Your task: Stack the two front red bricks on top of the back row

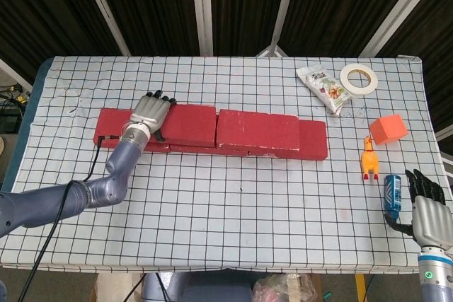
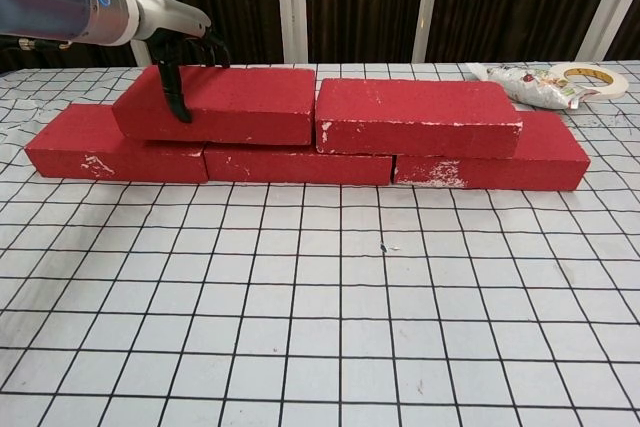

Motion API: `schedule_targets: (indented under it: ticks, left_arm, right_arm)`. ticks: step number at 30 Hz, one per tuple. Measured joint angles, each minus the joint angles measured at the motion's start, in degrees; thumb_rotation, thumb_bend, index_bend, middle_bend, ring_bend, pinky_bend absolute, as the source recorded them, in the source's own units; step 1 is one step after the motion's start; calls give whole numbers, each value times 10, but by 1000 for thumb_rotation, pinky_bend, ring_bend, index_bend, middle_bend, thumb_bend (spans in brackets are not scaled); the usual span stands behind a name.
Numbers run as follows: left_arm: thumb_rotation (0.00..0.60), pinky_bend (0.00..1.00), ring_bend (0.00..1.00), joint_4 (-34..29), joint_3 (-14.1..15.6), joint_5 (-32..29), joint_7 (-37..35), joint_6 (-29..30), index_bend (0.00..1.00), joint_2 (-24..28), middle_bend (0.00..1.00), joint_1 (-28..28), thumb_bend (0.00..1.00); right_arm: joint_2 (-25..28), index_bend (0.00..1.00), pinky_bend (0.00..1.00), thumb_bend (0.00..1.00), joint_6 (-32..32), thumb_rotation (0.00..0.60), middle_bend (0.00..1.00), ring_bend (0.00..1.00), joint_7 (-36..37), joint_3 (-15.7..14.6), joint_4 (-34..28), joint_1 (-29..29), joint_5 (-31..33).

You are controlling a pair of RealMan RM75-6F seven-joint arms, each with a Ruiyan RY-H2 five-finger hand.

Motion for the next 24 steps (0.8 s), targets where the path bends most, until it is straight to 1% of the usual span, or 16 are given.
schedule_targets:
  ticks: [24]
  left_arm:
    - [600,123,61,4,-8,-21,28,10,262,-13,190,-4,21]
  right_arm:
    - [1,49,0,237,-3,600,0,0,3,2,1,1,5]
